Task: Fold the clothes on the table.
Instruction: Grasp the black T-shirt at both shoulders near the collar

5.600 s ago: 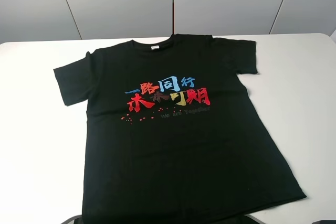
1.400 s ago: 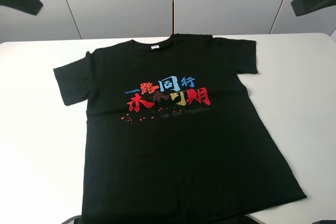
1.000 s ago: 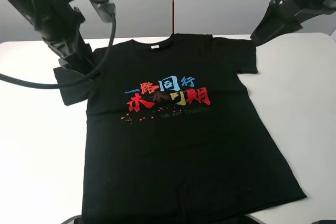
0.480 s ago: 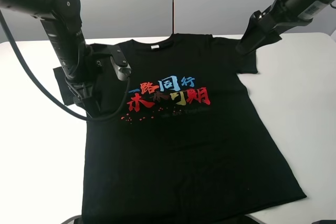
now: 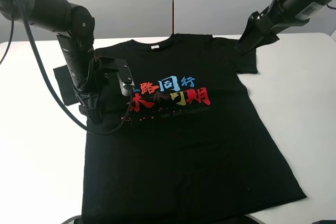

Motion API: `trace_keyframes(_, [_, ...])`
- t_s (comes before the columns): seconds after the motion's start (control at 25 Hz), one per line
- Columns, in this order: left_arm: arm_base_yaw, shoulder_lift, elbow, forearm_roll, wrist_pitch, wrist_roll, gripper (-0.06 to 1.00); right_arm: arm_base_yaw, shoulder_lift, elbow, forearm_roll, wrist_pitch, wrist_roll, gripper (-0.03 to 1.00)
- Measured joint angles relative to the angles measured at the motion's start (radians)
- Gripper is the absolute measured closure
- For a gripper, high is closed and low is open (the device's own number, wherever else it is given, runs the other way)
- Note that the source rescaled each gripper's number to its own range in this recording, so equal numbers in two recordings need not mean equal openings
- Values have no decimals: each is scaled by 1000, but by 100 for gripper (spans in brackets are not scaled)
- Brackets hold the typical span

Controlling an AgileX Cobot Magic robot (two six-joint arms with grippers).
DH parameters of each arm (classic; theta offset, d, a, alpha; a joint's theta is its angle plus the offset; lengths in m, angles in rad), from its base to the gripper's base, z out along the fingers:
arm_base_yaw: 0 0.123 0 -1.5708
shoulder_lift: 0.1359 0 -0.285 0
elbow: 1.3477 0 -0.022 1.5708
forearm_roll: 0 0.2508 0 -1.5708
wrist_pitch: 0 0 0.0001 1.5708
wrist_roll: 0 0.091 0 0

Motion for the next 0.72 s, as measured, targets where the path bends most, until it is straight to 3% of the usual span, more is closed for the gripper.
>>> trace_keyframes(0.2, [0, 31, 0, 57, -20, -24, -2, 4, 0, 0, 2, -7, -12, -3])
trace_keyframes(0.52, [-4, 27, 35, 77, -98, -32, 2, 10, 0, 0, 23, -21, -22, -3])
trace_keyframes(0.64, [-4, 15, 72, 75, -127, -30, 20, 10, 0, 0, 24, -22, -23, -3])
trace_keyframes(0.72, [-4, 8, 94, 74, -135, -30, 42, 10, 0, 0, 24, -25, -25, -3])
